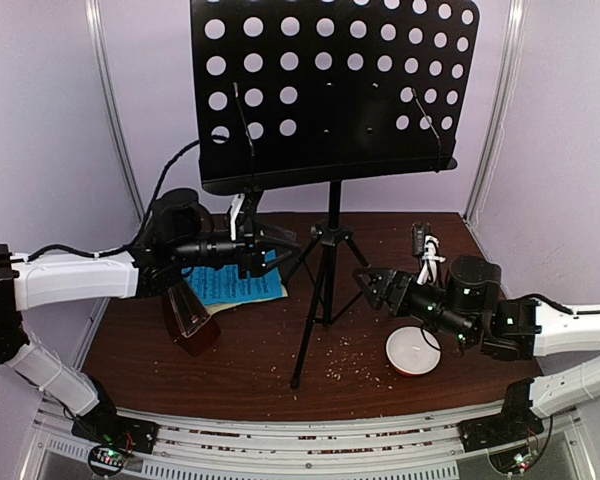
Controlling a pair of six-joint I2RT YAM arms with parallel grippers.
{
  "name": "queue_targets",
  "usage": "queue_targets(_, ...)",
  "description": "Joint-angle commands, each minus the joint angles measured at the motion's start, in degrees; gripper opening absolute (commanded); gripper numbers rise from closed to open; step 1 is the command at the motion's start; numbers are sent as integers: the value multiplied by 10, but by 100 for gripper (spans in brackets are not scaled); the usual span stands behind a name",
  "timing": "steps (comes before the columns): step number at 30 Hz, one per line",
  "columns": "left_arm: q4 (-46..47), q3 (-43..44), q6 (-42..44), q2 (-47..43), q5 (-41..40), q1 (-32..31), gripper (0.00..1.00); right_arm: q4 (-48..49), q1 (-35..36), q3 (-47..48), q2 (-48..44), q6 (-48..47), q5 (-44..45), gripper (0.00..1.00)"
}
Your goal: Pack up the instrument practice props
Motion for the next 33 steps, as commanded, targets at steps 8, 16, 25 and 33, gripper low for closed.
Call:
queue_targets(8, 14, -53, -73, -18, -175, -107, 52, 220, -24, 12, 42, -102, -25, 66)
queue_targets(16, 23, -72, -114, 9, -220, -121, 50, 311, -75, 53, 127, -103, -113, 58)
queue_targets(25, 9, -42, -140, 57, -213, -121, 45, 361, -112, 78, 181, -121, -189, 53)
queue_targets(33, 10, -37, -145, 86, -215, -120, 33, 408, -155, 122, 227, -113, -294, 49)
